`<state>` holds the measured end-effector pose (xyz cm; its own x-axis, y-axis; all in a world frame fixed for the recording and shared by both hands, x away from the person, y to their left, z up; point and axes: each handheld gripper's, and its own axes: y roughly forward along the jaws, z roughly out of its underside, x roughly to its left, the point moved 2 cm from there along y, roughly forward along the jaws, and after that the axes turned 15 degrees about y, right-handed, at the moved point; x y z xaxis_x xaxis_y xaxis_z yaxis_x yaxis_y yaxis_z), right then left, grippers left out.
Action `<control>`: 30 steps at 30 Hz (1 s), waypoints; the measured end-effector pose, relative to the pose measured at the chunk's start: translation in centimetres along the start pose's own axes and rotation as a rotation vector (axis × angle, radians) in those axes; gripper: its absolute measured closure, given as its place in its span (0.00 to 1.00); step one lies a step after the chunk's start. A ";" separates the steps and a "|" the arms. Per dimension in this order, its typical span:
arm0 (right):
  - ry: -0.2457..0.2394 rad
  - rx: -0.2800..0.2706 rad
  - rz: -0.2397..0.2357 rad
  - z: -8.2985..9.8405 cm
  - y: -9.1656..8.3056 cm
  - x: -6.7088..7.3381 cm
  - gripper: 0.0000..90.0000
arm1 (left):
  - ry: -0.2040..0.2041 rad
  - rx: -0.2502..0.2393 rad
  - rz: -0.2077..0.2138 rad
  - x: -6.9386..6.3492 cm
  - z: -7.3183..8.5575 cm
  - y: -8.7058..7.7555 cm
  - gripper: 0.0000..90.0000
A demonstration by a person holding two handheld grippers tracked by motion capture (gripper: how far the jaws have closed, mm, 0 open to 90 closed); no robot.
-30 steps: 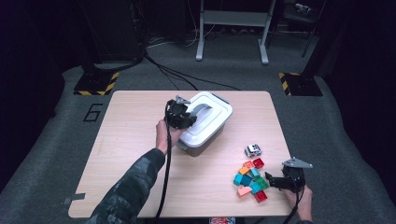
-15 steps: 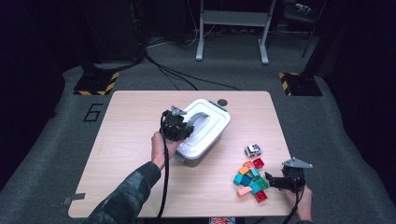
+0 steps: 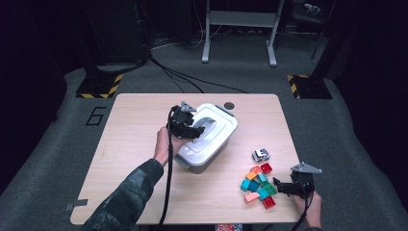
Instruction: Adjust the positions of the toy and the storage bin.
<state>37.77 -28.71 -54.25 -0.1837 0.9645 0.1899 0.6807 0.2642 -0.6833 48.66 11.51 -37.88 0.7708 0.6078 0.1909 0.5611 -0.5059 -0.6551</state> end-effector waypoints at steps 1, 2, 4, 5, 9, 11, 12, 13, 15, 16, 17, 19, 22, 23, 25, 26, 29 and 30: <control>0.001 -0.001 0.000 0.0 0.0 0.0 0.08 | -0.003 0.003 0.007 0.0 -0.1 0.1 0.53; 0.000 0.000 0.000 0.0 0.0 0.0 0.08 | -0.006 0.000 -0.001 0.1 -0.2 0.2 0.56; 0.003 0.001 0.000 0.0 0.0 0.0 0.08 | 0.008 0.016 0.014 0.0 -0.2 0.4 0.65; 0.000 0.000 0.000 0.0 0.0 0.0 0.08 | 0.012 0.025 0.008 0.0 -0.2 0.5 0.69; 0.000 0.000 0.000 0.0 0.0 0.0 0.08 | -0.015 0.023 0.001 0.0 -0.1 0.6 0.73; -0.001 0.000 -0.001 0.0 0.0 0.0 0.08 | -0.024 0.026 -0.002 -0.1 -0.2 0.6 0.73; 0.000 0.001 0.000 0.0 0.0 0.0 0.08 | -0.037 0.024 -0.001 -0.2 -0.2 0.5 0.74; -0.001 0.000 -0.001 0.0 0.0 0.0 0.08 | -0.039 0.025 -0.001 -0.3 -0.2 0.5 0.74; 0.002 0.001 0.000 0.0 0.0 0.0 0.08 | -0.036 0.033 -0.014 -0.5 -0.2 0.5 0.74; 0.000 0.000 0.000 0.0 0.0 0.0 0.08 | -0.039 0.035 -0.014 -0.6 -0.2 0.5 0.74; 0.003 0.001 0.000 0.0 0.0 0.0 0.08 | -0.041 0.041 -0.018 -0.6 -0.3 0.4 0.74; 0.001 0.000 0.000 0.0 0.0 0.0 0.08 | -0.059 0.041 -0.026 -0.8 -0.3 0.4 0.74; 0.003 0.001 0.000 0.0 0.0 0.0 0.08 | -0.074 0.050 -0.032 -1.2 -0.3 0.2 0.74; 0.001 -0.001 0.000 0.0 0.0 0.0 0.08 | -0.078 0.047 -0.034 -1.3 -0.2 0.1 0.74; 0.004 0.001 0.000 0.0 0.0 0.0 0.08 | -0.081 0.049 -0.036 -1.5 -0.1 0.0 0.74; 0.001 -0.001 0.000 0.0 0.0 0.0 0.08 | -0.088 0.044 -0.037 -1.6 -0.1 -0.1 0.74; 0.004 0.001 0.001 0.0 0.0 0.0 0.08 | -0.106 0.040 -0.027 -1.9 0.2 -0.3 0.74; 0.004 0.001 0.001 0.0 0.0 0.0 0.08 | -0.118 0.036 -0.027 -2.1 0.2 -0.4 0.74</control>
<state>37.73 -28.67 -54.25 -0.1803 0.9648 0.1916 0.6805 0.2630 -0.6839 46.77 10.59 -38.16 0.7137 0.6896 0.1232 0.5683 -0.4671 -0.6774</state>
